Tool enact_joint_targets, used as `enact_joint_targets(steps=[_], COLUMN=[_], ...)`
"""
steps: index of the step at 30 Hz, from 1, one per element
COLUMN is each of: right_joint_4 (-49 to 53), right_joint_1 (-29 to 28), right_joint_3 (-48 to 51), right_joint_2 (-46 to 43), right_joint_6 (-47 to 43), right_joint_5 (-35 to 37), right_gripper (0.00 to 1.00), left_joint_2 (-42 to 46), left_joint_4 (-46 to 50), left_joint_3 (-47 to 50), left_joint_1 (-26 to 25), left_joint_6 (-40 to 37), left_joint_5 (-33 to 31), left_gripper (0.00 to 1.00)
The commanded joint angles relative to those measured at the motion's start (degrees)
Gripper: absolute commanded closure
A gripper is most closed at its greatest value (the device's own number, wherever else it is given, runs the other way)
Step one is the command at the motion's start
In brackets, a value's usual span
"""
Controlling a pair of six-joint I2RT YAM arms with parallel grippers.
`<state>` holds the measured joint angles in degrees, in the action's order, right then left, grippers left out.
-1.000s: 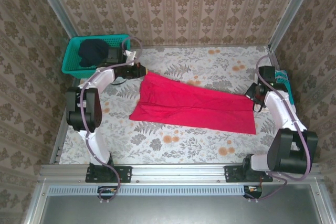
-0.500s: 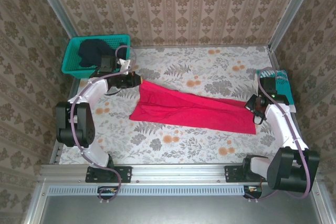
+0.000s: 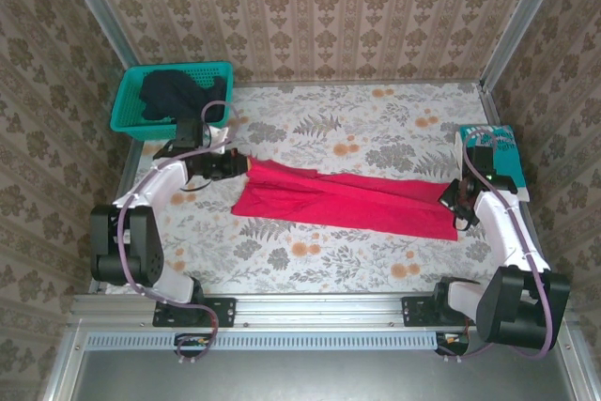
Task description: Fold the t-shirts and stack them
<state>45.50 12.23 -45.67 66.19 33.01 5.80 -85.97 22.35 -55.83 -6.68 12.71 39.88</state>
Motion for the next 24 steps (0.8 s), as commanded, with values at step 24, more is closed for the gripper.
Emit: enact_joint_targets(steps=[24], right_joint_4=[-0.6], right_joint_1=[3.1], right_joint_3=[-13.4], right_joint_2=[8.7], right_joint_6=[-2.6], right_joint_5=[-1.0], right_gripper=[1.0], left_joint_2=[5.6], left_joint_4=[4.4], left_joint_3=[0.2], left_joint_1=[0.8], left_joint_6=[1.0], left_joint_5=[-0.2], left_gripper=[1.0])
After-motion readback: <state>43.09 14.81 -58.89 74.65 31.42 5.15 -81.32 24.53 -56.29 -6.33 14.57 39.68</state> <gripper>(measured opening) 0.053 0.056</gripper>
